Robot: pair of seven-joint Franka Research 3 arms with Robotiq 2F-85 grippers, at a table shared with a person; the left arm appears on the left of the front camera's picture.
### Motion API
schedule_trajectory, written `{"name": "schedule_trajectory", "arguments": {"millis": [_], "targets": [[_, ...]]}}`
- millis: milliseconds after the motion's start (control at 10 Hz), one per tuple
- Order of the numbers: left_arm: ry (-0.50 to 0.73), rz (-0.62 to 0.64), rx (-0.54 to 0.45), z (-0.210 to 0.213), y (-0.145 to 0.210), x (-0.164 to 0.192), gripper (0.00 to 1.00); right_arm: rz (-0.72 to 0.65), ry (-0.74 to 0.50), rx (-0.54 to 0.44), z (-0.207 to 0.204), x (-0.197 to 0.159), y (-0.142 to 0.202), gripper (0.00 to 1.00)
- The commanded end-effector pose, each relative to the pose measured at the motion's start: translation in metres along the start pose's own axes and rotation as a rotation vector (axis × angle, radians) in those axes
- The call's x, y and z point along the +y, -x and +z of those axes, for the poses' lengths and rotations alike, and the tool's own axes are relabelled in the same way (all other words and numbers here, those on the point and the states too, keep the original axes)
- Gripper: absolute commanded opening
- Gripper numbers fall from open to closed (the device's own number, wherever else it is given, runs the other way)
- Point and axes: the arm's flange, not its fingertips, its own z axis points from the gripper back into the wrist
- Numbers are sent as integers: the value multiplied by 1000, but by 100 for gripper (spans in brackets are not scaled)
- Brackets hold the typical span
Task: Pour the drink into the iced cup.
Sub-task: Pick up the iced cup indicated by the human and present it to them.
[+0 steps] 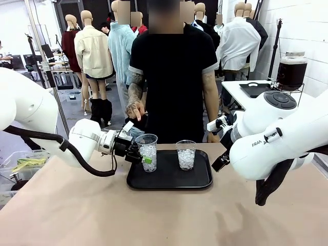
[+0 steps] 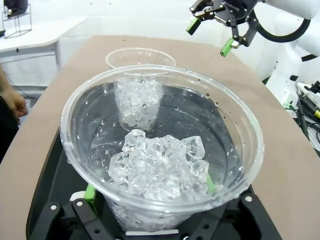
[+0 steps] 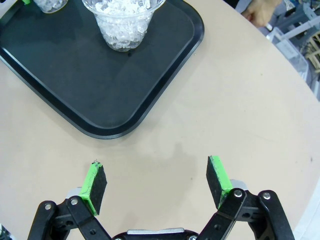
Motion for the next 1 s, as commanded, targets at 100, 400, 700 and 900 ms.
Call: {"name": "schedule_trajectory", "arguments": {"millis": [100,400,700,900], "targets": [[1,-27,-36,-1,-1,2,69,0,-1,0,0,0,0,100],[-7,-37,-22,2,-3,-2,69,0,-1,0,0,0,0,100],[-13,-45,-54,11,-5,-8,63,0,-1,0,0,0,0,100],[-18,-68,-56,15,-10,-13,63,0,-1,0,0,0,0,100]]}}
